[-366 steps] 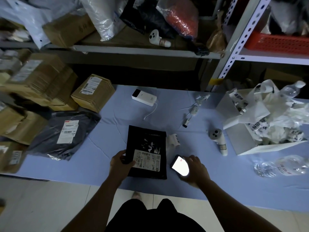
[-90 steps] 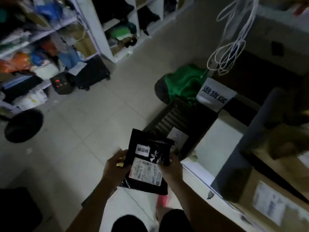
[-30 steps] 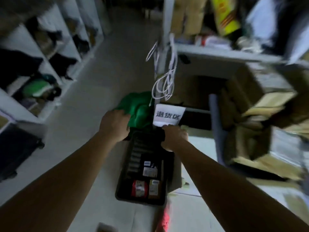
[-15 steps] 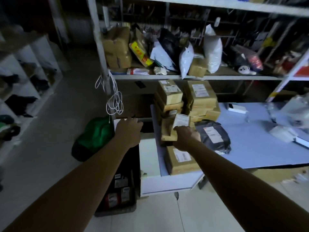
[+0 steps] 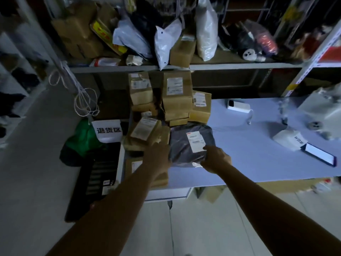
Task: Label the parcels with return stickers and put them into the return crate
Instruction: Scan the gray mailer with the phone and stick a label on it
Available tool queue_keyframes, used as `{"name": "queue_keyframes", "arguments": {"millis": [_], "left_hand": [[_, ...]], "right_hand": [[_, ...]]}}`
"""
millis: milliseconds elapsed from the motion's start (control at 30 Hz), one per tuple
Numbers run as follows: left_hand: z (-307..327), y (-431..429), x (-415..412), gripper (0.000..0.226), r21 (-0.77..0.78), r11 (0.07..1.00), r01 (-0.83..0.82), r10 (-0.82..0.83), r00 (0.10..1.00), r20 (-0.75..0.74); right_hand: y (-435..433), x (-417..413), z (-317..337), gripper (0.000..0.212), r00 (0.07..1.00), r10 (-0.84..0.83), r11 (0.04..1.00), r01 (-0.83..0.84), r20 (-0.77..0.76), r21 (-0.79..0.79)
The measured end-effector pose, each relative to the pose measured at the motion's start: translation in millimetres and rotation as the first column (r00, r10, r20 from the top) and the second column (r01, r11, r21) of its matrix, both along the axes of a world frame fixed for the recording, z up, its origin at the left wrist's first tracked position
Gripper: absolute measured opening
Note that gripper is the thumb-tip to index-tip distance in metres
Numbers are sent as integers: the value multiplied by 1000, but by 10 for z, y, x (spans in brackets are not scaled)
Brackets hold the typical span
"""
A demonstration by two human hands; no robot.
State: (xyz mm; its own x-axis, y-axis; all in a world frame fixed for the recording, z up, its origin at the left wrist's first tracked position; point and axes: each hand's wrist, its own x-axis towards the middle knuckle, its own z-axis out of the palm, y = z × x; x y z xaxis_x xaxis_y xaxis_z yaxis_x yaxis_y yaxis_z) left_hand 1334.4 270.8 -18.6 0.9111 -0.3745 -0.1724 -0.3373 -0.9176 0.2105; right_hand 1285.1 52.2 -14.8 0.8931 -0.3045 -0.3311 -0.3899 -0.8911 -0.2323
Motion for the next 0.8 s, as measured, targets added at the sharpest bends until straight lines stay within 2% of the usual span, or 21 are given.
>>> {"name": "queue_keyframes", "arguments": {"millis": [100, 200, 333, 433, 533, 633, 733, 800], "left_hand": [[-169, -517, 30, 38, -107, 994, -21, 15, 998, -55], [-515, -833, 174, 55, -215, 970, -114, 88, 988, -125], [-1111, -1046, 419, 68, -160, 940, -300, 269, 944, -193], [-1406, -1151, 601, 77, -142, 889, -435, 403, 891, -210], [-1496, -1211, 692, 85, -223, 833, -507, 451, 854, -259], [-1496, -1269, 791, 104, -282, 780, -559, 466, 819, -335], [-1495, -1325, 886, 100, -317, 639, -701, 501, 692, -519], [-1582, -1345, 889, 106, -363, 577, -732, 479, 663, -575]], "right_hand": [[-448, 109, -277, 40, 999, -47, 995, 49, -23, 83], [-766, 265, -620, 52, 991, -117, 971, 128, -68, 202], [-988, 561, -1088, 70, 967, -252, 889, 247, -38, 386], [-1033, 827, -1313, 72, 926, -372, 794, 356, -69, 493], [-1066, 1049, -1432, 64, 932, -346, 786, 349, -104, 510], [-1136, 1243, -1477, 56, 954, -270, 814, 297, -126, 500], [-1265, 1355, -1416, 53, 974, -194, 856, 226, -117, 465], [-1416, 1386, -1350, 49, 987, -116, 884, 155, -113, 442]]}}
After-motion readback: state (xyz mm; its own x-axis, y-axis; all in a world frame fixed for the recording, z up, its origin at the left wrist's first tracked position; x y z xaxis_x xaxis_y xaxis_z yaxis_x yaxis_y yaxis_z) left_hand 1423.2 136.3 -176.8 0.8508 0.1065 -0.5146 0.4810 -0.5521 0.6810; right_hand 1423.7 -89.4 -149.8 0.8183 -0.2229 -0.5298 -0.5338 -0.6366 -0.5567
